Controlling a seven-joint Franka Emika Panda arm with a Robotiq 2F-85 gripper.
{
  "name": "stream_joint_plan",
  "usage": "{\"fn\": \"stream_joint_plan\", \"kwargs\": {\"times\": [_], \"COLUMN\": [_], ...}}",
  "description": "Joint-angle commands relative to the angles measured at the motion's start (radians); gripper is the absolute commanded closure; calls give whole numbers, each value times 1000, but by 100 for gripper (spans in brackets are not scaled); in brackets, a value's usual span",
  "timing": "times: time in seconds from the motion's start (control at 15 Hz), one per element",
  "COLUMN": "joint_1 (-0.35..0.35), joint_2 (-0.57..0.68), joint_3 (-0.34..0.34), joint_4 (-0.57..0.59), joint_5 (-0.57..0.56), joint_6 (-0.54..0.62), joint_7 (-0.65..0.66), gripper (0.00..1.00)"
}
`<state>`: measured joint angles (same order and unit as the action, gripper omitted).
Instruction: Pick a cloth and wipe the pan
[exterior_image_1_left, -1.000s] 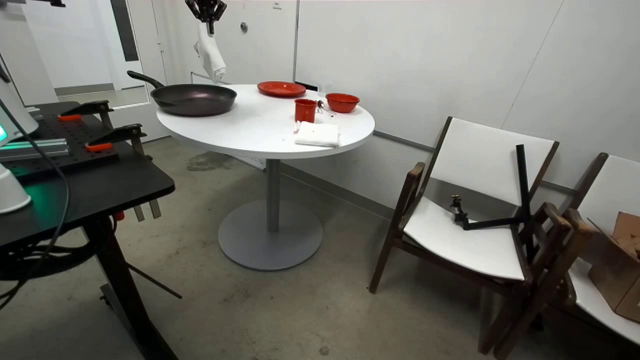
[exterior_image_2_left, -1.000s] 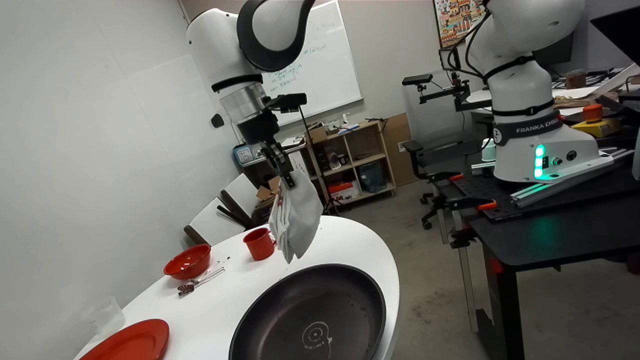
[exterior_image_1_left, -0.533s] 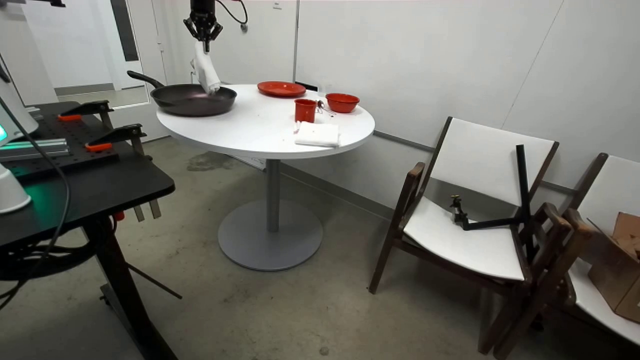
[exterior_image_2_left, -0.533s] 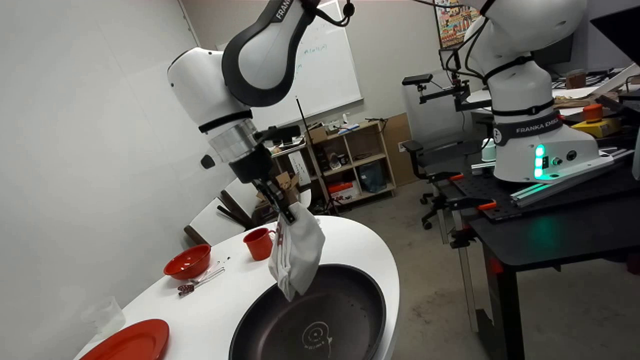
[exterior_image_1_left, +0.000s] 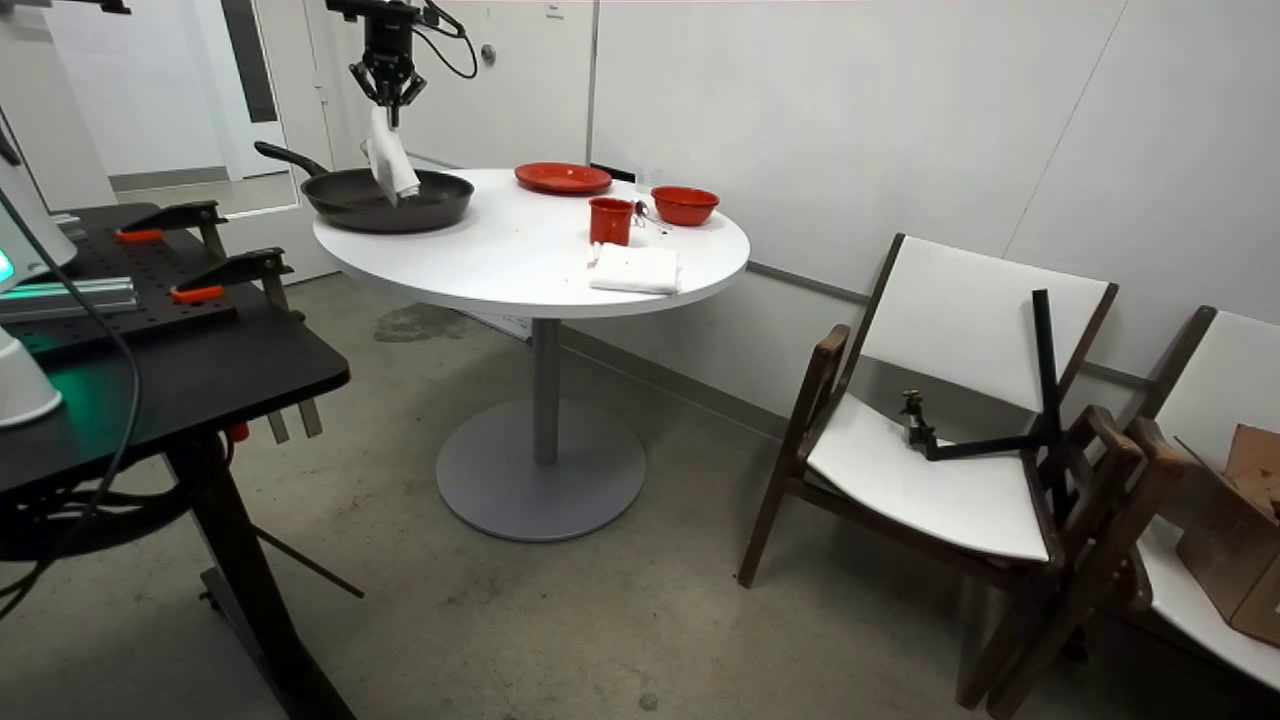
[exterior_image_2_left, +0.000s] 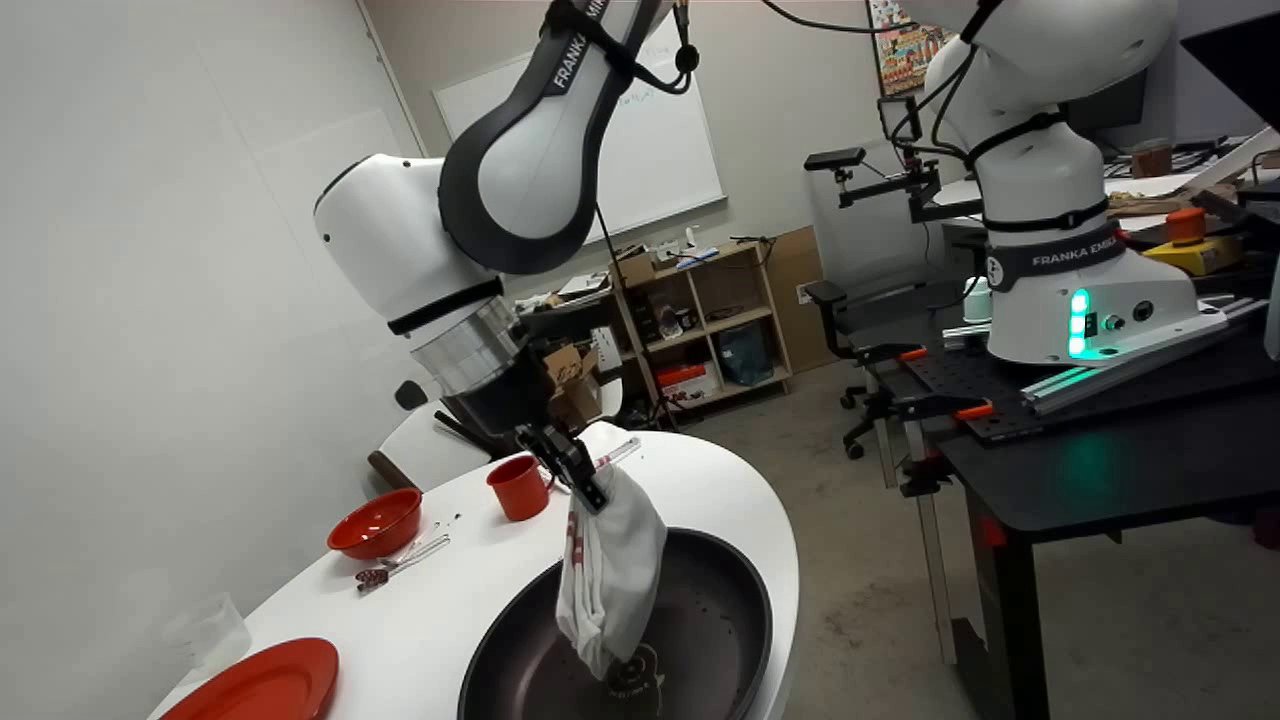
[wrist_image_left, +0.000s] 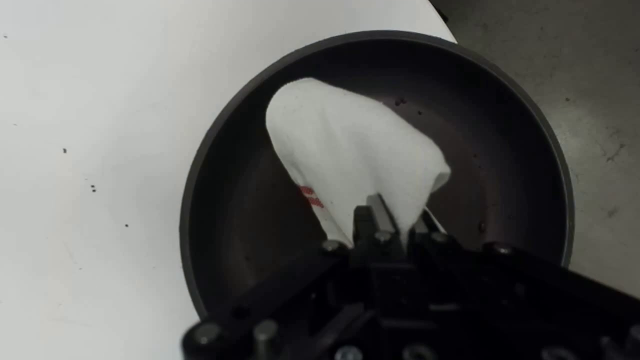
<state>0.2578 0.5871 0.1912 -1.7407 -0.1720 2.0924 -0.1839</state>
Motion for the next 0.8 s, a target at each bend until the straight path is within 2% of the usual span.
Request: {"fn": "stream_joint_plan", "kwargs": {"times": [0.0, 0.13, 0.2, 0.73], "joint_1": [30, 36, 28, 35], "joint_2": [54, 63, 43, 60], "joint_3": [3, 12, 7, 10], "joint_4": [47, 31, 7, 8], "joint_5": [-25, -28, -14, -16], "joint_6": [-42, -41, -5, -6], "joint_7": [-15, -39, -11, -22], "gripper": [98, 98, 93, 93]}}
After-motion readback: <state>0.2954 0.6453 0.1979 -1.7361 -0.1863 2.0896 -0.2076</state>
